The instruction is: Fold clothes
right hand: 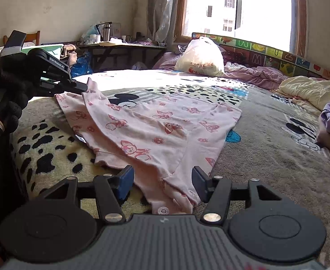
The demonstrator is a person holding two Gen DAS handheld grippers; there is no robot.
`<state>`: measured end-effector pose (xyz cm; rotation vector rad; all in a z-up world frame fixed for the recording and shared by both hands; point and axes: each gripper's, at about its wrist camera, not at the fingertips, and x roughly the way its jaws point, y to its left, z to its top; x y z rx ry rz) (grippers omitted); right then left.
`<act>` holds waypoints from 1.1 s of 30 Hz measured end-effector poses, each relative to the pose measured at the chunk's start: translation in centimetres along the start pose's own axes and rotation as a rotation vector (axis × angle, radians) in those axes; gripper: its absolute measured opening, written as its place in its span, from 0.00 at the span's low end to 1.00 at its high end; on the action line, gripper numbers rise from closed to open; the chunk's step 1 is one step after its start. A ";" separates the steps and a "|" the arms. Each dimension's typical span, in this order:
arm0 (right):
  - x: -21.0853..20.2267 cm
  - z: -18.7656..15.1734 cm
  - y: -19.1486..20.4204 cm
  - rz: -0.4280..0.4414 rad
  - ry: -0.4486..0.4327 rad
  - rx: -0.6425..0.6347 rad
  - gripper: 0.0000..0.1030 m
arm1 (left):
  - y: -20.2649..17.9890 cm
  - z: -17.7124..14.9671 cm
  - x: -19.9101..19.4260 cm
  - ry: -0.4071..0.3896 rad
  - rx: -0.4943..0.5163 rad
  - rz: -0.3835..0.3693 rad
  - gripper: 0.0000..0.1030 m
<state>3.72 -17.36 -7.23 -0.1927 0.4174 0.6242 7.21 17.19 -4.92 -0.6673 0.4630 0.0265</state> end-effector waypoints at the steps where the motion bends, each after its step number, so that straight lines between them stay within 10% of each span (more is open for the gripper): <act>1: 0.6 -0.1 -0.1 0.004 0.015 0.005 0.63 | 0.0 0.0 0.0 -0.001 0.000 0.000 0.03; 4: 1.6 -1.1 0.3 0.029 0.121 0.021 0.67 | -0.3 0.2 -0.1 -0.005 0.004 -0.007 0.03; 15: 1.5 -0.7 0.4 0.051 0.096 0.010 0.66 | -6.5 1.6 0.0 -0.031 0.065 -0.169 0.03; 33: 2.1 0.0 -0.9 0.124 0.083 0.115 0.69 | -21.8 0.0 17.8 0.140 0.242 -0.173 0.03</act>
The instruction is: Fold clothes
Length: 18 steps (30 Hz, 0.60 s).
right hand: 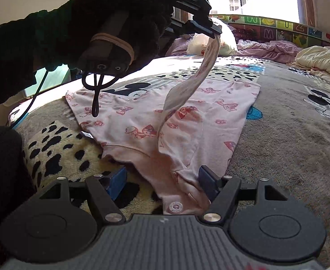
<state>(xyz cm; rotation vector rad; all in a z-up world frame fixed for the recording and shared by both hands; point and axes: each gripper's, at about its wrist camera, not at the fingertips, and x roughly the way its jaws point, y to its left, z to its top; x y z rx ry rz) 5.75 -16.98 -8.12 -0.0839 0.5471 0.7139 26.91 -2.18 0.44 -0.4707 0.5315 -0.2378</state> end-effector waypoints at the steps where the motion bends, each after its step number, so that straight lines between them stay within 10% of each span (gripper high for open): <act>1: 0.0 0.0 -0.1 0.004 0.001 0.006 0.70 | -0.1 0.0 0.9 0.012 0.007 0.010 0.03; 18: 0.1 0.5 -0.3 0.022 0.034 0.025 0.72 | -1.2 -1.7 9.3 0.173 0.193 0.185 0.03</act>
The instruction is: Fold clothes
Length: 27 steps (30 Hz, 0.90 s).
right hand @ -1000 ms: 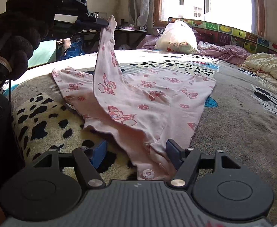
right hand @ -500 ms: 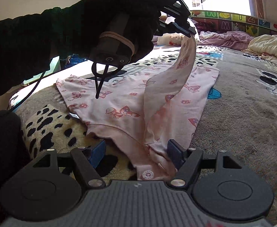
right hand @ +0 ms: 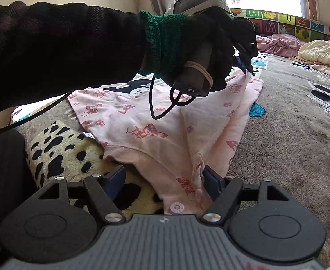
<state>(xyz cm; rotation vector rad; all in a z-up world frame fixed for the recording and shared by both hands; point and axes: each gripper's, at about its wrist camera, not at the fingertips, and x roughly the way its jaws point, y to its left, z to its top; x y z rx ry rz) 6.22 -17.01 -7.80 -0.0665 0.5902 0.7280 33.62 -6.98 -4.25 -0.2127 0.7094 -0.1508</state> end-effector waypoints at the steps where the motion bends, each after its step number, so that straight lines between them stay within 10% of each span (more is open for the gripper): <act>1: 0.0 0.0 0.0 0.000 0.002 0.001 0.72 | -0.3 -0.1 0.3 0.010 0.030 0.008 0.03; 7: 0.0 0.1 0.0 -0.002 0.004 0.004 0.72 | -0.7 -0.4 0.3 0.052 0.087 -0.056 0.25; 21: -1.7 0.0 -0.5 0.004 0.005 0.042 0.71 | 1.5 -10.8 -14.8 -0.044 0.293 -0.143 0.16; 27: -4.7 -1.2 -4.7 0.066 -0.037 0.330 0.69 | 1.0 -12.9 -15.0 -0.031 0.289 -0.207 0.15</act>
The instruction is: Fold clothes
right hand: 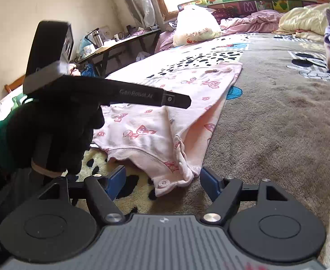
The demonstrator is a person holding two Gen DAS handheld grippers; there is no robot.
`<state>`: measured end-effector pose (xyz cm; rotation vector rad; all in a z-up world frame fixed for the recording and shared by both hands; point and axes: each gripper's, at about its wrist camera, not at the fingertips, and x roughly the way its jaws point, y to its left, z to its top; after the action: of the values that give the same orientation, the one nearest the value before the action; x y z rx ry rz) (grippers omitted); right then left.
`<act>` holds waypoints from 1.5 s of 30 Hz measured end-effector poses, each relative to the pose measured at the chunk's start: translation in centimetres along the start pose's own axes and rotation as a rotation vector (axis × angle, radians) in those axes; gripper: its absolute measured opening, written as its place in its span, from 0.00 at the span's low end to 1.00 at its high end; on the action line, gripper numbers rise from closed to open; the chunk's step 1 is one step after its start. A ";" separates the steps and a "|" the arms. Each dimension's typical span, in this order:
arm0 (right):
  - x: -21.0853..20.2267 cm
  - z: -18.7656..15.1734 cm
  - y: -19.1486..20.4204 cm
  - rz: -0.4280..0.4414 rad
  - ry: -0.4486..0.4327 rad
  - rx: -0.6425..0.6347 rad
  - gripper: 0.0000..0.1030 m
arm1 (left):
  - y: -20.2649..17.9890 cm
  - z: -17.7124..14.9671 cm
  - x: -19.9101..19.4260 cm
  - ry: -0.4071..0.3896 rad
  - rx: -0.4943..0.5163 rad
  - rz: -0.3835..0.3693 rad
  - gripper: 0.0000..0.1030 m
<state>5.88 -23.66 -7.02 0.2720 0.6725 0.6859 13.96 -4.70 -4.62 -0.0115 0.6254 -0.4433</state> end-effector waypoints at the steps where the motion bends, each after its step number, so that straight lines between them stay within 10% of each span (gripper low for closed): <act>1: -0.5 0.1 -1.0 0.012 -0.018 0.069 0.69 | -0.2 -0.3 0.0 0.001 -0.001 -0.011 0.15; 8: -2.1 -0.6 -5.5 -0.043 -0.184 0.332 0.55 | -1.2 -3.1 1.0 0.029 0.059 -0.061 0.15; 15: -1.4 -0.9 -3.9 -0.098 -0.226 0.191 0.54 | 7.8 -1.8 -7.5 -0.241 -0.380 -0.088 0.15; 25: 2.6 2.3 1.9 -0.037 -0.235 -0.154 0.49 | 15.2 -4.7 -10.8 -0.309 -0.757 0.040 0.15; 31: 4.9 0.4 0.6 -0.082 -0.070 -0.097 0.45 | 17.5 -5.5 -12.7 -0.350 -0.818 0.109 0.15; 42: 2.5 1.6 6.1 -0.147 -0.246 -0.398 0.51 | 18.5 -6.1 -13.3 -0.364 -0.857 0.122 0.16; 45: 4.6 2.1 6.2 -0.128 -0.175 -0.421 0.57 | 18.5 -6.2 -13.3 -0.362 -0.864 0.119 0.16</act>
<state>6.79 -16.01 -4.92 -0.0986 0.3628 0.6556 8.23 18.25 -4.84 -0.8539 0.4162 -0.0242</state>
